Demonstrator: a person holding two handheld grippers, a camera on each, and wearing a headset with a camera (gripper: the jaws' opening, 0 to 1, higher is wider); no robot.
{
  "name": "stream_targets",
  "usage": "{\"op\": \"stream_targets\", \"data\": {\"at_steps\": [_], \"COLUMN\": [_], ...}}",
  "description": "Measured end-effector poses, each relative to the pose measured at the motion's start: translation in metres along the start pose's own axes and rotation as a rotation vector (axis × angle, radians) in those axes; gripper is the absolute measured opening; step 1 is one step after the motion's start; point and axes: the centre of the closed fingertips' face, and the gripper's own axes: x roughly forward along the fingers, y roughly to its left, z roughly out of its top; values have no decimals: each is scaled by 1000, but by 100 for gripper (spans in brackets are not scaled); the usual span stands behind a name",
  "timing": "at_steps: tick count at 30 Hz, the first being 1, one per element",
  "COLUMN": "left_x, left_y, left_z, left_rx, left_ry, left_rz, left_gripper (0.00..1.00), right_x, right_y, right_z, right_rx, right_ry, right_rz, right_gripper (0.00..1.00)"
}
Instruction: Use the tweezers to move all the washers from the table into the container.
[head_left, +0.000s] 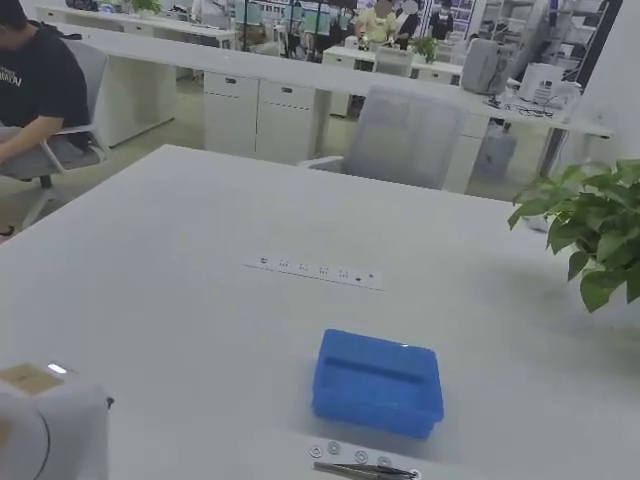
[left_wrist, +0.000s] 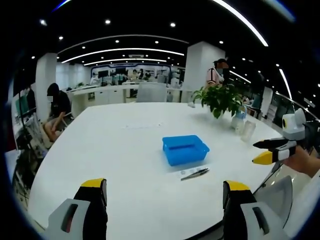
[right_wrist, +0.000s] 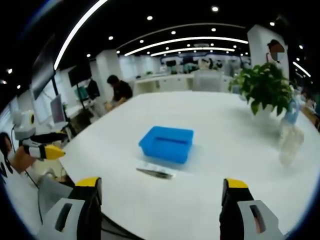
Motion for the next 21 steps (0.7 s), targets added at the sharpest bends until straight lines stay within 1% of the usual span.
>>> {"op": "stream_targets", "data": {"at_steps": [4,7,8,12,14,21], "left_x": [2,3,3,7,7,10], "left_y": [0,0,-1,-1,-1,0], "left_z": [2,6,6,1,0,0], "left_rx": [-1,2,3,19,24,30], "left_ry": [0,-20,-21,7,16,21], "left_rz": [-4,-7,-8,-12,-11,-18], "left_gripper": [99,99,99,98,96,96], "right_x": [-2,-1,-1,0,0,1], "right_y": [-1,-1,-2,-2,-2,-5], "right_z": [3,2,2,1,1,1], "right_rx": [7,23,27,30,35,38], "right_ry": [-21,-18,-18,-14,-15,-7], "right_rz": [-4,-6,-4,-10,-15,-25], "right_gripper": [97,98,98,98,99,99]}}
